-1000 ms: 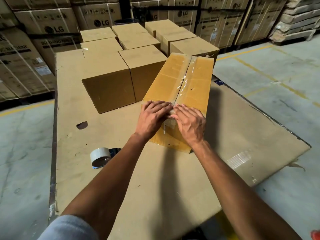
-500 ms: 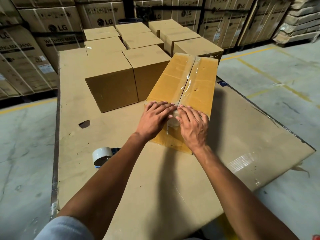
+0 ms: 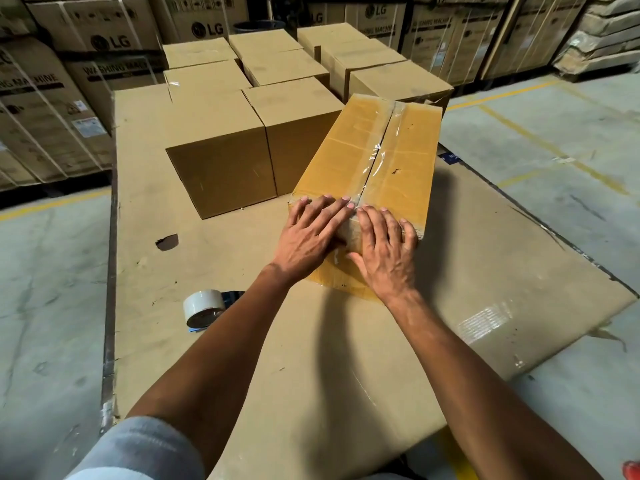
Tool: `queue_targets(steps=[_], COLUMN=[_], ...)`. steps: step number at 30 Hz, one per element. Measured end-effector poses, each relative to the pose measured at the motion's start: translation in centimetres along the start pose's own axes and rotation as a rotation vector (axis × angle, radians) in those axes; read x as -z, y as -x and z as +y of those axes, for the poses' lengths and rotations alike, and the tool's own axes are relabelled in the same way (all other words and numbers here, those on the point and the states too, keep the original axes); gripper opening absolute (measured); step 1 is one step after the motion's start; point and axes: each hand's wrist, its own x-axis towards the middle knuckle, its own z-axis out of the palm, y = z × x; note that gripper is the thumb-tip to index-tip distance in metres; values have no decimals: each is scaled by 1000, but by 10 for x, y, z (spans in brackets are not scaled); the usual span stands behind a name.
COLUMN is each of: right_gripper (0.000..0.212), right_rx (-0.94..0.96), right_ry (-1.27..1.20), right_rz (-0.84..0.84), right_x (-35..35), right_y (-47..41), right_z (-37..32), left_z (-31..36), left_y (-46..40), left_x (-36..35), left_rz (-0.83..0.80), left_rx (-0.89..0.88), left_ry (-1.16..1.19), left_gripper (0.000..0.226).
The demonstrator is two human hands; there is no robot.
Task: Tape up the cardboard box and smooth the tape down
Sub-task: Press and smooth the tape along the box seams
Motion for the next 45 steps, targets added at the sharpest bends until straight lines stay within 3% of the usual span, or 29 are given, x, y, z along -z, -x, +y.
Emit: queue_targets(steps=[5, 7, 11, 14, 18, 23, 25, 29, 32, 36, 41, 45], right_gripper=[116, 103, 61, 49, 71, 95, 91, 50, 58, 66, 57, 49], right_rx=[-5, -17, -109, -102, 14, -26, -14, -159, -423, -514, -347, -109], right_ry=[-15, -48, -163, -186, -138, -176, -190, -277, -409, -712, -1056, -1038], right_rz=[-78, -79, -29, -47, -156, -255, -237, -53, -87, -243, -348, -348], right_x=[8, 15, 33, 44, 37, 43, 44, 48, 45, 50, 61, 48], right_y=[-1, 0, -8, -23, -16, -15, -17, -18, -22, -35, -51, -62], right_z=[0, -1, -5, 0, 10, 6, 8, 22, 31, 30, 30, 28], left_z=[2, 5, 12, 16, 16, 19, 24, 44, 64, 81, 77, 48], left_y=[0, 0, -11, -19, -11, -11, -10, -7, -14, -29, -40, -34], left_x=[8, 13, 25, 30, 26, 29, 29, 34, 39, 43, 42, 47], left_rz=[-93, -128, -96, -91, -130, -197, -222, -213, -183, -178, -137, -116], left_rx=[-1, 13, 99, 158, 112, 144, 169, 229, 162, 89, 146, 148], left_ry=[15, 18, 123, 126, 49, -16, -44, -60, -22, 18, -22, -67], left_gripper=[91, 90, 58, 60, 86, 109, 105, 92, 86, 91, 85, 63])
